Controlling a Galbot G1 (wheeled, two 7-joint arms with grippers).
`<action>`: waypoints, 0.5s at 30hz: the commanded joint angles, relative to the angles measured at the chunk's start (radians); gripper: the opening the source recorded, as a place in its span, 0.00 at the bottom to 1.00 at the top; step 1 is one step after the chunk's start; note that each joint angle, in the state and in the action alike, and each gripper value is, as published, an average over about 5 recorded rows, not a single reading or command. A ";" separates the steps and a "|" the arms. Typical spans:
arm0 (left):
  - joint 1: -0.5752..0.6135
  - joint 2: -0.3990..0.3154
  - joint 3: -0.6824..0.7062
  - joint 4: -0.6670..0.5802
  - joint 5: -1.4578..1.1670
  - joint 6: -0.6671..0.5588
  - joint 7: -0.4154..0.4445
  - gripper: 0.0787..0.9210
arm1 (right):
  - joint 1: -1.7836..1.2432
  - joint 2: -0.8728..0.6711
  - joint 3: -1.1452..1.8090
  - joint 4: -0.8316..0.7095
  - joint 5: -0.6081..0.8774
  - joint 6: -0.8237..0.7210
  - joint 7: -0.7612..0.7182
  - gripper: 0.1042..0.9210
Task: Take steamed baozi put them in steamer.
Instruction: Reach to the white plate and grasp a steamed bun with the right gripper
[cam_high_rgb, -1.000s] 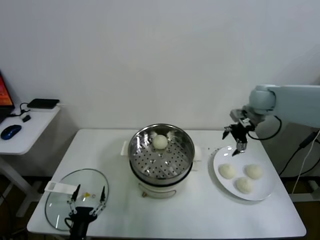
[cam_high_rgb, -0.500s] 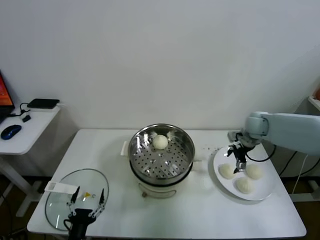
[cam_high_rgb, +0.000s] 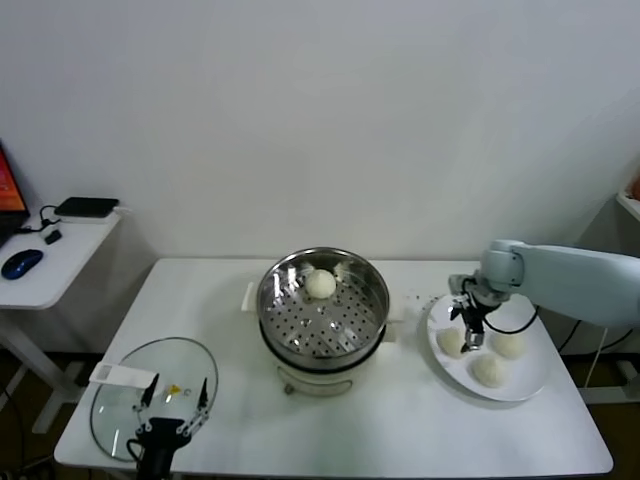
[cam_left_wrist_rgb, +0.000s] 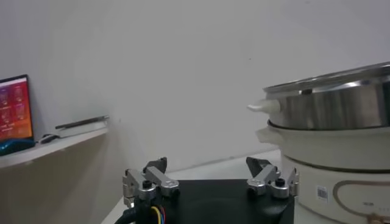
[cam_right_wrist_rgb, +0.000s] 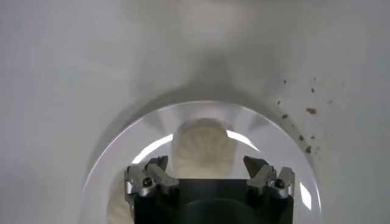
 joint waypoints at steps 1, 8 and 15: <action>-0.002 0.001 0.000 0.003 0.001 0.001 0.000 0.88 | -0.045 0.001 0.039 -0.031 -0.022 -0.007 -0.001 0.88; -0.006 0.001 -0.004 0.004 -0.001 0.002 -0.001 0.88 | -0.049 -0.002 0.050 -0.024 -0.034 -0.006 -0.001 0.78; -0.005 0.001 -0.006 0.003 -0.002 0.002 -0.001 0.88 | -0.036 -0.005 0.058 -0.015 -0.049 -0.003 -0.006 0.66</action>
